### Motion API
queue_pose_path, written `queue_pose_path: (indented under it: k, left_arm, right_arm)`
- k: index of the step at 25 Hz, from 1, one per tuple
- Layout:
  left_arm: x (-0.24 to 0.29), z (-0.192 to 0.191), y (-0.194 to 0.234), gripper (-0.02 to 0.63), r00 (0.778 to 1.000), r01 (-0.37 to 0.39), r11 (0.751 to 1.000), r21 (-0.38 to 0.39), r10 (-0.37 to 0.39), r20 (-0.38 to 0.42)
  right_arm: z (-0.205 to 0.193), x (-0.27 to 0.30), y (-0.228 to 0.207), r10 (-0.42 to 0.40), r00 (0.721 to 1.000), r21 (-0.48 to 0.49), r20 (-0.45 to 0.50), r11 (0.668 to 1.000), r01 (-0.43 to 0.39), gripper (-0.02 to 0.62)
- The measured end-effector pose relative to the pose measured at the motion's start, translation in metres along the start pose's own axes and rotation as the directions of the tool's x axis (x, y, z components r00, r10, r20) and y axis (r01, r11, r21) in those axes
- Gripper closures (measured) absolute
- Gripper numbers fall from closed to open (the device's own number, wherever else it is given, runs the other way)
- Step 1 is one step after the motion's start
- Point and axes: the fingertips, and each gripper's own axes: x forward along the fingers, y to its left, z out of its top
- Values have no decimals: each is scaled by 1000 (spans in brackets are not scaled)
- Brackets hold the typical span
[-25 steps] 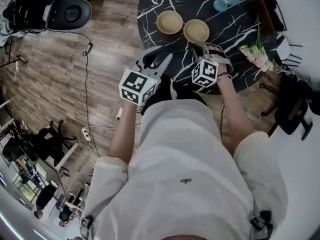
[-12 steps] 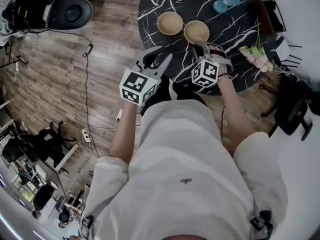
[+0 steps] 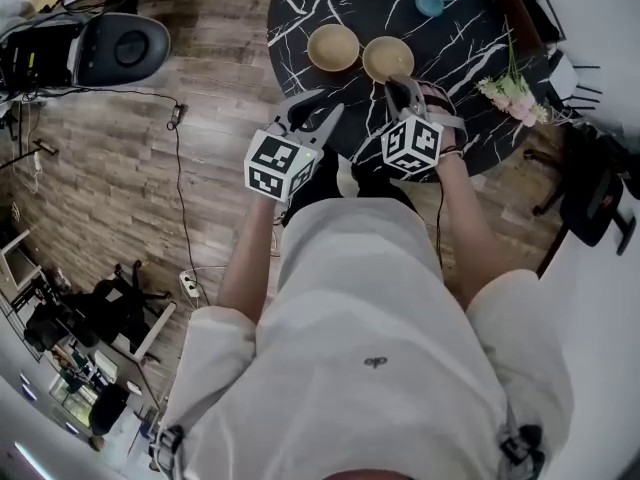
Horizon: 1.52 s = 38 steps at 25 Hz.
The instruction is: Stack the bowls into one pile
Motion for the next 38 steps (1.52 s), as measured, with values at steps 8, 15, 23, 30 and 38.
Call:
queue_pose_path:
  k: [8,15,23,30,38]
  left_arm:
    - [21,-14,20,499,991,93,993,75,-85,-103]
    - [39,-19,36,499,970,200,972,126,-178,-166]
    - [57,-38,52,499,929,306,922,238,-234,-287]
    - [74,-62,64,500,892,380,851,363,-234,-386]
    - [81,-80,77,500,859,435,782,446,-212,-466]
  right_arm:
    - [5,-14,-9,-59,997,184,-49,981,67,549]
    - [4,-23,-13,-102,987,341,-122,930,138,551]
    - [4,-36,-9,-127,974,573,-186,791,213,554]
    - [7,-37,2,-136,962,696,-238,667,266,563]
    - [16,-33,5,-140,959,758,-244,590,279,568]
